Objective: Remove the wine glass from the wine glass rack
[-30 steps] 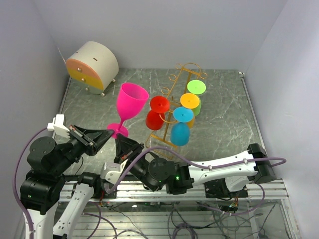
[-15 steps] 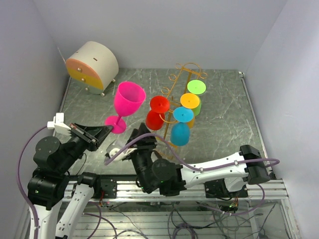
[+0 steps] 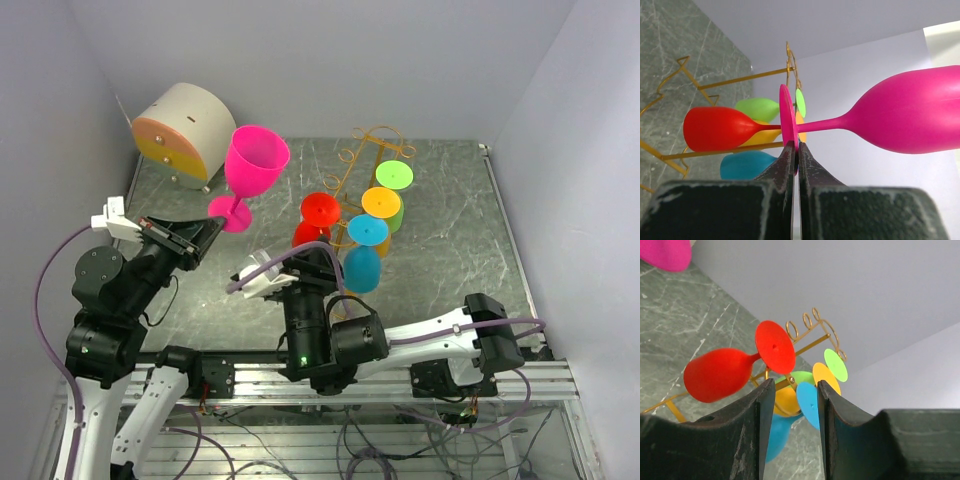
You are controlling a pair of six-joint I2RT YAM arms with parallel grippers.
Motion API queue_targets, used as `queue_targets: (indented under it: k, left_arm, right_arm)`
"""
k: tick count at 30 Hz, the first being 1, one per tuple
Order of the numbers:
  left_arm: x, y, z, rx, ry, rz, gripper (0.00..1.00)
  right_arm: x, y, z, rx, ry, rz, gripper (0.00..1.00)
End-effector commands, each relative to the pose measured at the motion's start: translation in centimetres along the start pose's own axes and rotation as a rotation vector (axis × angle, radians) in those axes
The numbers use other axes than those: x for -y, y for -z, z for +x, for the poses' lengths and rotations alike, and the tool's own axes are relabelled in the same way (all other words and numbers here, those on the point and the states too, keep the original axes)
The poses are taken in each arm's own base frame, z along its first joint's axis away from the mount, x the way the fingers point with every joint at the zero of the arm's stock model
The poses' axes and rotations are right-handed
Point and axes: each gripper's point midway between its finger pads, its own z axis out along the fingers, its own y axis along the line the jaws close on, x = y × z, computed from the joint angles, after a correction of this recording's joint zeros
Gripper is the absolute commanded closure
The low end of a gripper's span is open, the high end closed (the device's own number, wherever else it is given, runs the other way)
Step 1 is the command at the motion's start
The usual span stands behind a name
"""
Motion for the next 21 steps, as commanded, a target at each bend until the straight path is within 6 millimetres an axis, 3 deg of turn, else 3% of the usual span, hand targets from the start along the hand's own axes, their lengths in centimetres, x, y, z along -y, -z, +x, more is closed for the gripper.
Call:
queue_targets:
  k: [1, 4, 12, 15, 19, 21]
  left_arm:
    - [3.7, 0.6, -0.9, 0.042, -0.032, 0.144, 0.93]
    - [3.3, 1.1, -0.6, 0.04, -0.032, 0.147, 0.93]
    - [2.2, 3.6, -0.4, 0.07, -0.073, 0.113, 0.93]
    - [2.5, 4.5, -0.5, 0.086, -0.091, 0.112, 0.93]
    - [2.6, 5.3, -0.3, 0.082, -0.105, 0.108, 0.93]
    - [2.4, 5.6, -0.2, 0.08, -0.109, 0.101, 0.93]
  right_arm:
    - [5.4, 36.9, -1.9, 0.744, -0.302, -0.871, 0.61]
    - [7.4, 35.6, -3.1, 0.719, -0.352, -0.883, 0.67]
    - [12.8, 29.8, -4.8, 0.646, -0.541, -0.907, 0.67]
    - [16.2, 26.2, -6.0, 0.583, -0.68, -0.914, 0.67]
    - [22.3, 19.9, -8.0, 0.504, -0.898, -0.873, 0.66]
    - [25.6, 17.0, -9.4, 0.529, -0.962, -0.824, 0.57]
